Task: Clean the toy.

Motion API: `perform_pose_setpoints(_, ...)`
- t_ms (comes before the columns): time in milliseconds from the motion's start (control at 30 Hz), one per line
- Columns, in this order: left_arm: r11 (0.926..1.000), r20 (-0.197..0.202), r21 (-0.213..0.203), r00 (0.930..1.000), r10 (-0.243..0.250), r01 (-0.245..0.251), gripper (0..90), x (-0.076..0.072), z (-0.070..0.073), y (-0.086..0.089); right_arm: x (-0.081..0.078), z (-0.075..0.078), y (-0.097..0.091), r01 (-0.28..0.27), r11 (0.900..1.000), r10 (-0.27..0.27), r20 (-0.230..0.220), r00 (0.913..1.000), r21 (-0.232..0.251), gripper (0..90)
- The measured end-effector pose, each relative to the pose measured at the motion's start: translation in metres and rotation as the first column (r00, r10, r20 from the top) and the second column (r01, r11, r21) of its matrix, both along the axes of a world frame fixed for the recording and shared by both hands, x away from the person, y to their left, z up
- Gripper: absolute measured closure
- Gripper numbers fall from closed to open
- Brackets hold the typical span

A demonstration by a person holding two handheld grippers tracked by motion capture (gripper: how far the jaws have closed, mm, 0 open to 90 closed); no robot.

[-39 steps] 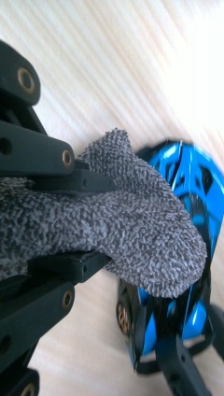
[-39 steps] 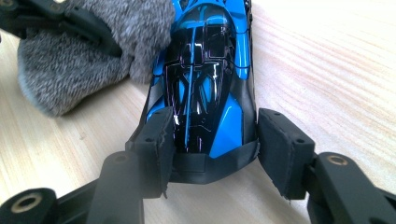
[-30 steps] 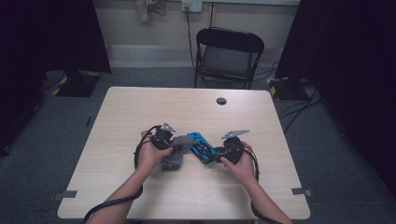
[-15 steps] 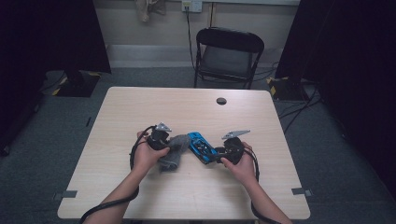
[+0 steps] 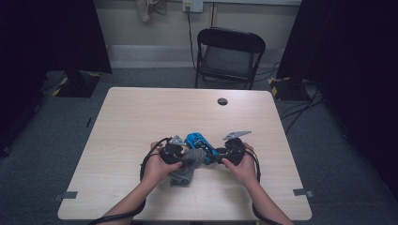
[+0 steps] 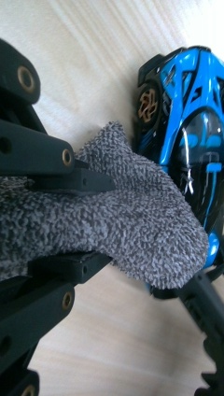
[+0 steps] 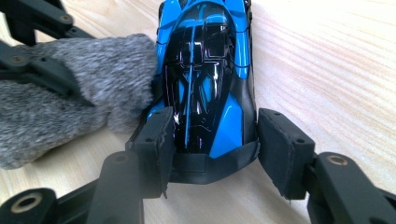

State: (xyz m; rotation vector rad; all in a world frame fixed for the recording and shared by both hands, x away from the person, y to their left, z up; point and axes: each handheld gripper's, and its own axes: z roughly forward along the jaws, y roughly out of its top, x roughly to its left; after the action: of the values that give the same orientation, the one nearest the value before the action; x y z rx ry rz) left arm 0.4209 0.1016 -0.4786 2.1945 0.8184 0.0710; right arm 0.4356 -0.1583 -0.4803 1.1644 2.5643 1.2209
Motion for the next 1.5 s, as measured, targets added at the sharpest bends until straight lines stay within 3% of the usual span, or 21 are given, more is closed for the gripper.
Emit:
perform_pose_setpoints(367,0.9972,-0.004,-0.002,0.9972,0.075,-0.075,67.6,0.016,0.001,0.015,0.001,0.0,0.0,-0.004,1.0,0.004,-0.002,1.0,0.0,47.7)
perform_pose_setpoints(633,0.9857,0.004,0.006,0.9858,0.168,-0.168,67.6,0.031,0.001,0.035,0.001,0.0,0.0,-0.004,1.0,0.004,0.0,1.0,0.0,47.7)
perform_pose_setpoints(733,0.9818,-0.032,-0.023,0.9817,0.188,-0.189,67.8,0.035,0.0,0.041,0.002,0.0,0.0,-0.004,1.0,0.004,-0.003,1.0,0.002,47.6)
perform_pose_setpoints(867,0.9844,-0.058,-0.043,0.9841,0.168,-0.171,68.0,0.028,0.002,0.046,0.002,0.0,0.0,-0.004,1.0,0.004,-0.001,1.0,0.008,47.6)
perform_pose_setpoints(1033,0.9902,-0.023,0.007,0.9899,0.14,-0.14,68.0,0.013,0.005,0.054,0.003,0.001,0.001,-0.007,1.0,0.007,-0.002,1.0,0.006,47.0)
perform_pose_setpoints(1100,0.989,-0.026,0.007,0.9886,0.148,-0.148,67.9,0.01,0.004,0.058,0.003,0.002,0.003,-0.007,1.0,0.007,0.003,1.0,-0.004,46.8)
perform_pose_setpoints(1333,0.9855,0.029,0.049,0.9865,0.161,-0.162,67.3,-0.001,0.002,0.072,0.003,0.003,0.005,-0.014,0.9995,0.015,0.013,0.9998,-0.027,46.0)
perform_pose_setpoints(1500,0.9863,0.071,0.072,0.9871,0.144,-0.149,66.0,-0.004,-0.001,0.068,0.003,0.005,0.01,-0.007,0.9976,0.009,0.034,0.9994,-0.069,35.5)
